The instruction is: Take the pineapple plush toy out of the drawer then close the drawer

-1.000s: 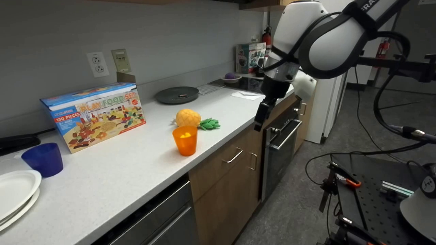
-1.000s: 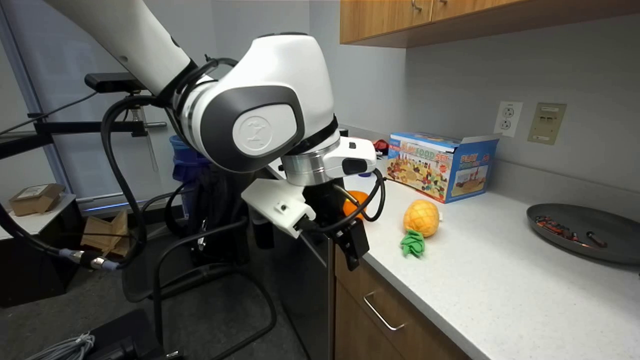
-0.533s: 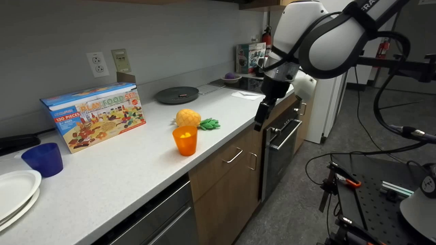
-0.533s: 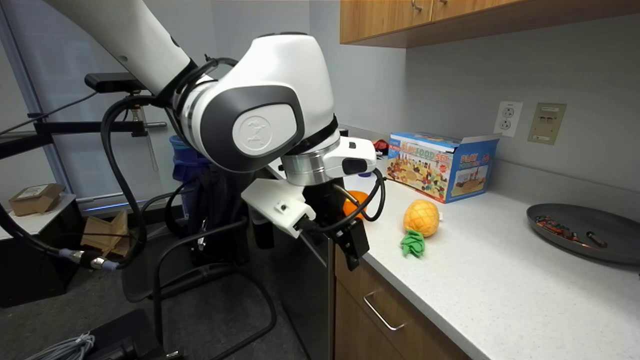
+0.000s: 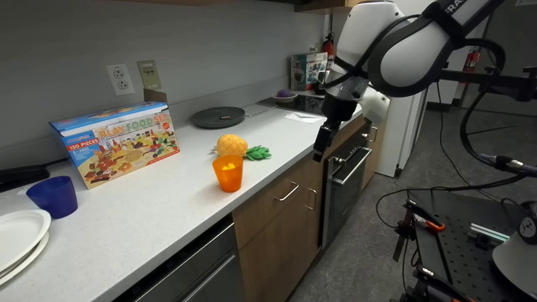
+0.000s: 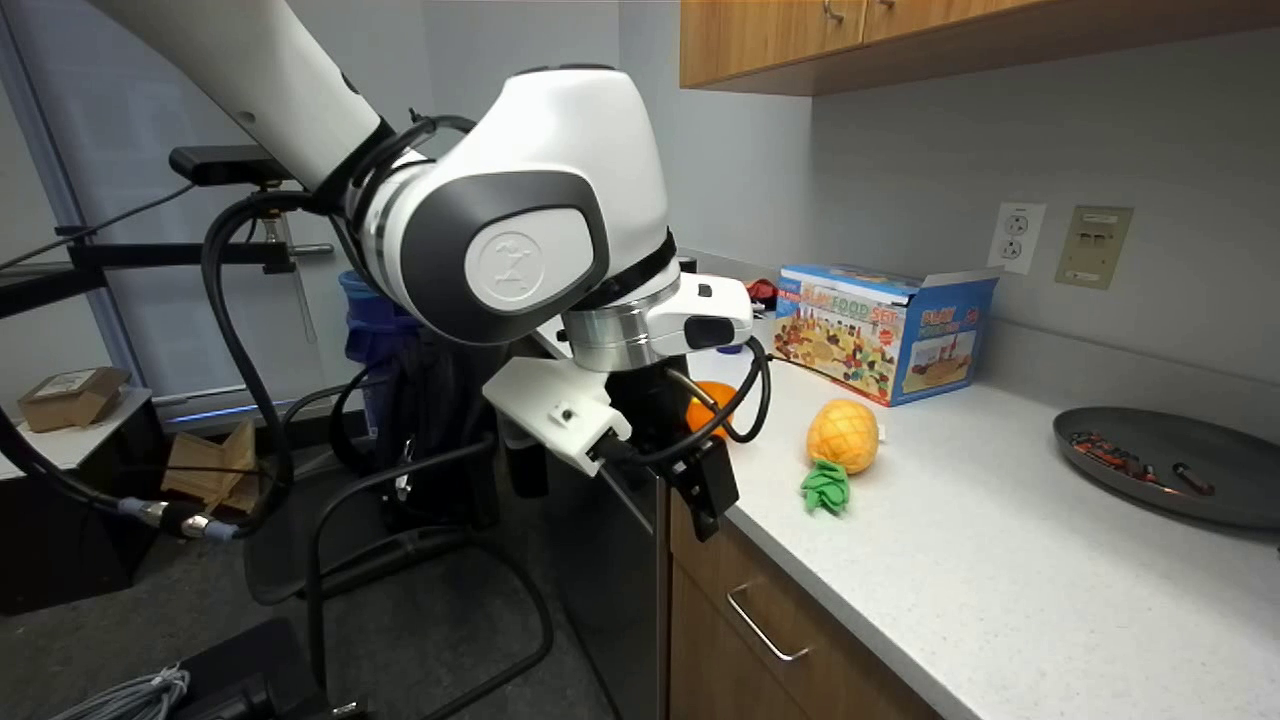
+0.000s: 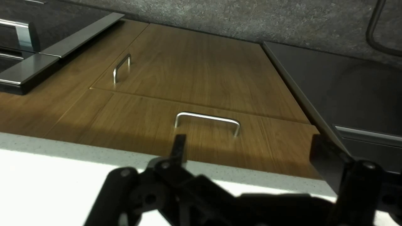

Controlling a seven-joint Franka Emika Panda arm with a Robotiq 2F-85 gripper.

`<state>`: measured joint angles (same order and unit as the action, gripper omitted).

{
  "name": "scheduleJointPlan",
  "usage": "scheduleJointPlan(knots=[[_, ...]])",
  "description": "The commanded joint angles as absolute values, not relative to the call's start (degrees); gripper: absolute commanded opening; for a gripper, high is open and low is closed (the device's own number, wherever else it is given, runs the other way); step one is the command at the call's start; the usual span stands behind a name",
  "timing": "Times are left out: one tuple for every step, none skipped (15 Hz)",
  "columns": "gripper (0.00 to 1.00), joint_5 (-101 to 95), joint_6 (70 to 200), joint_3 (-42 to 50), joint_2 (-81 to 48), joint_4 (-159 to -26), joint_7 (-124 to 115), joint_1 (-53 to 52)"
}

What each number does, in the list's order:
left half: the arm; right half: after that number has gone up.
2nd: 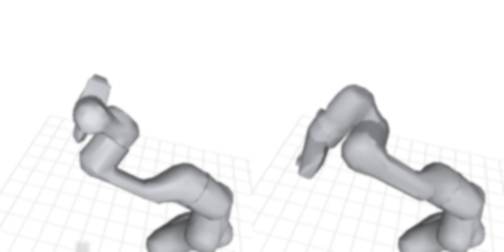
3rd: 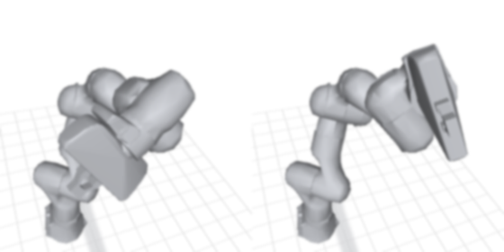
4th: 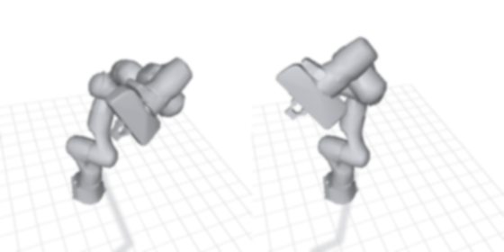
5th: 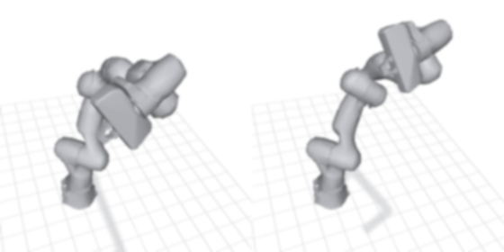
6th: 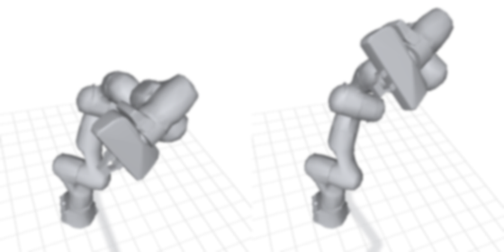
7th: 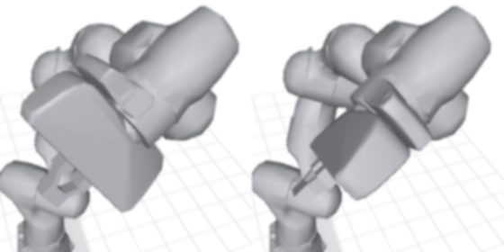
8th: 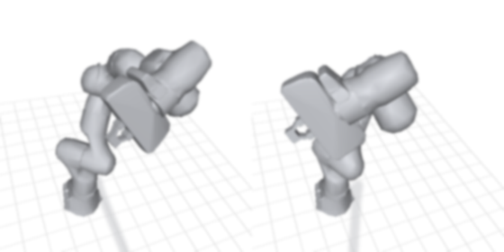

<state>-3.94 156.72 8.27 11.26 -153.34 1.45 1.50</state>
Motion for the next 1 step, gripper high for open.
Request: scheduleJointPlan(knots=[[1.00, -3.3, 156.6, 6.9, 11.3, -153.3, 1.9, 2.8]])
